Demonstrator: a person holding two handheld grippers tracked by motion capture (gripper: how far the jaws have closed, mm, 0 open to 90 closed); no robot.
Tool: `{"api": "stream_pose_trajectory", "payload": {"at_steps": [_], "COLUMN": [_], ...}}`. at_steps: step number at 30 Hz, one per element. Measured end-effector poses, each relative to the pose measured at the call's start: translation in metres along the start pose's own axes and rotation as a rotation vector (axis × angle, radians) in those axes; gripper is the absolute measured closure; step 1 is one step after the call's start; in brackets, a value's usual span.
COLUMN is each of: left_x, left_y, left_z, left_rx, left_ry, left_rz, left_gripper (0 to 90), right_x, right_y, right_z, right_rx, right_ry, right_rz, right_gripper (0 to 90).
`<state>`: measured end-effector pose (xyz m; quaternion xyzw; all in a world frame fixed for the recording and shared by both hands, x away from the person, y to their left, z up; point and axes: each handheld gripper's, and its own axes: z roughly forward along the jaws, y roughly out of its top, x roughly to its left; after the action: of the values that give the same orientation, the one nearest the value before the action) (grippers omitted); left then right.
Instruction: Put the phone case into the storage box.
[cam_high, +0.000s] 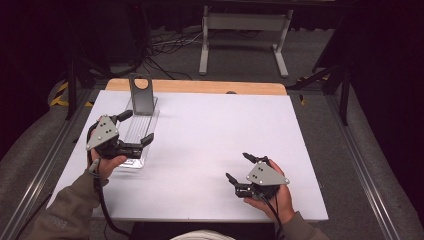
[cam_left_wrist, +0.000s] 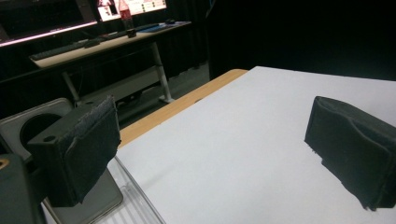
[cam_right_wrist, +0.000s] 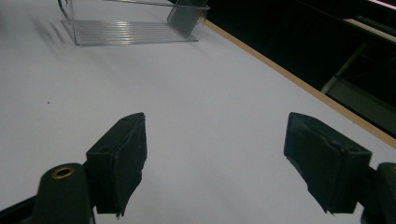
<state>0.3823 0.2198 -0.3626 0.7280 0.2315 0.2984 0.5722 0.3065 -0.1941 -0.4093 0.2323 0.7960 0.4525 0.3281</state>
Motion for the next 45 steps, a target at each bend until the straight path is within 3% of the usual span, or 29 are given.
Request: {"api": "stream_pose_trajectory", "payload": {"at_steps": [10,14,18,27,28,33,44,45], "left_x": [-0.009,-0.012,-0.014,-0.027,-0.03,-0.037,-0.054,-0.055], "left_y": [-0.003,-0.006,-0.009,-0.017,-0.02,-0.03,-0.045,-0.046], "left_z": [-0.003,-0.004,-0.005,-0.002,-0.002,-0.003,-0.007,-0.007], "left_rx": [0.001,0.0,-0.002,0.026,0.03,0.039,0.089,0.093], "left_ry": [-0.02,-0.009,-0.016,-0.027,-0.025,-0.046,-0.099,-0.108], "left_rz": [0.011,0.016,0.005,0.04,0.058,0.032,0.058,0.047], "left_gripper": [3.9,4.8,5.8,6.3,6.3,6.1,5.3,5.3], "right_x": [0.002,0.002,0.004,0.002,0.002,-0.001,-0.001,-0.001], "right_y": [0.001,0.002,0.004,0.001,0.001,-0.001,-0.003,-0.004], "right_z": [0.0,-0.001,-0.001,-0.001,-0.001,-0.001,-0.002,-0.003], "right_rx": [-0.005,-0.007,-0.002,0.0,-0.001,-0.011,-0.021,-0.023], "right_ry": [0.009,0.004,0.011,0.012,0.011,0.027,0.034,0.038], "right_rz": [0.0,0.002,-0.002,0.004,0.004,0.003,0.008,0.007], "right_gripper": [22.3,22.0,21.6,21.3,21.3,20.8,20.5,20.4]}}
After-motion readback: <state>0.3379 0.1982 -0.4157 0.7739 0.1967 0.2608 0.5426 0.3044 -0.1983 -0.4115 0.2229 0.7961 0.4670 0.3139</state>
